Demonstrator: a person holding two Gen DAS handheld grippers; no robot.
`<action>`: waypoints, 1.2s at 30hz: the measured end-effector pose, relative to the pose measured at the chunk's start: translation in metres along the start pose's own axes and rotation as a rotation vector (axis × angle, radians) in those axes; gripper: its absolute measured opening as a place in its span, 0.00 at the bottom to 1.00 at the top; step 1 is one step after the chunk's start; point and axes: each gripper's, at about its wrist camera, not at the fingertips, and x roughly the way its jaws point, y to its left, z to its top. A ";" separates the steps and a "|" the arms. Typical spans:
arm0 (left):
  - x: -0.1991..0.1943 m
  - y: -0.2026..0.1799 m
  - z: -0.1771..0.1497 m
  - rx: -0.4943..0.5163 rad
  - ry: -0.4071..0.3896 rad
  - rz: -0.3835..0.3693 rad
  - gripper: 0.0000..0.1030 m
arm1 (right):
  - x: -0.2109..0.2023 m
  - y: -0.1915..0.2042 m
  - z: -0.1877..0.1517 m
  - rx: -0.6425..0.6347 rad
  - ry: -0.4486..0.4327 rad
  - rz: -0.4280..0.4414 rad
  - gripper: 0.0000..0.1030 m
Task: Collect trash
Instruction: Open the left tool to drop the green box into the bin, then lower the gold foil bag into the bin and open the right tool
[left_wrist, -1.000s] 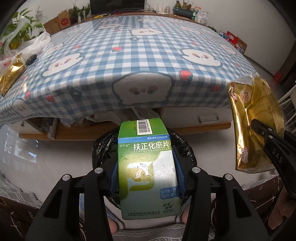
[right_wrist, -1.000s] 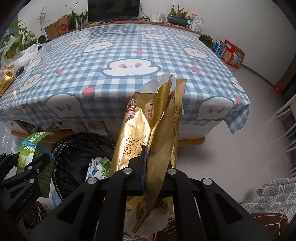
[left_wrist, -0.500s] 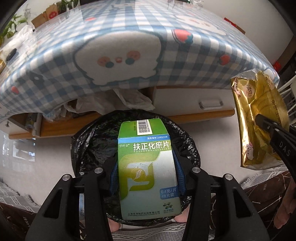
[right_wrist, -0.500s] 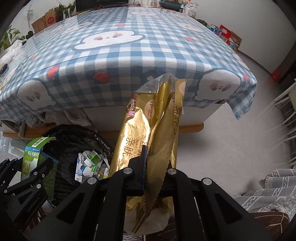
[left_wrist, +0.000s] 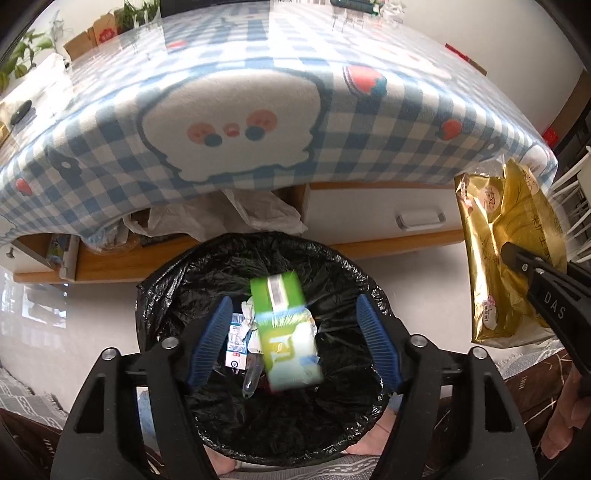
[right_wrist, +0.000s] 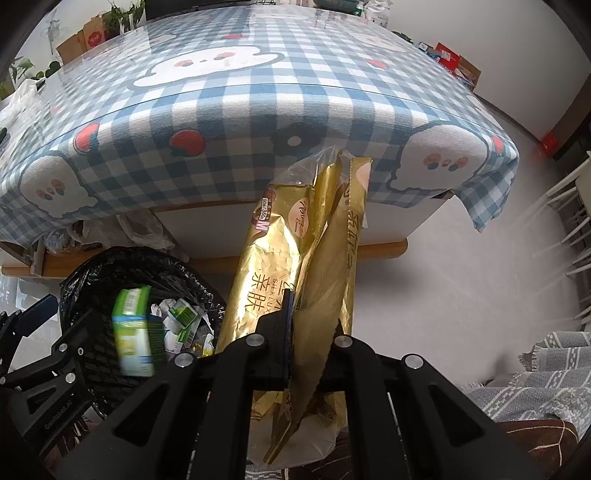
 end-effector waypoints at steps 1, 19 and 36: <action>-0.003 0.002 0.000 -0.004 -0.007 0.000 0.76 | -0.001 0.002 0.000 -0.004 -0.004 0.002 0.05; -0.079 0.083 0.000 -0.082 -0.113 0.093 0.94 | -0.075 0.096 0.003 -0.164 -0.161 0.099 0.05; -0.067 0.158 -0.014 -0.153 -0.071 0.149 0.94 | -0.047 0.159 -0.009 -0.220 -0.099 0.150 0.05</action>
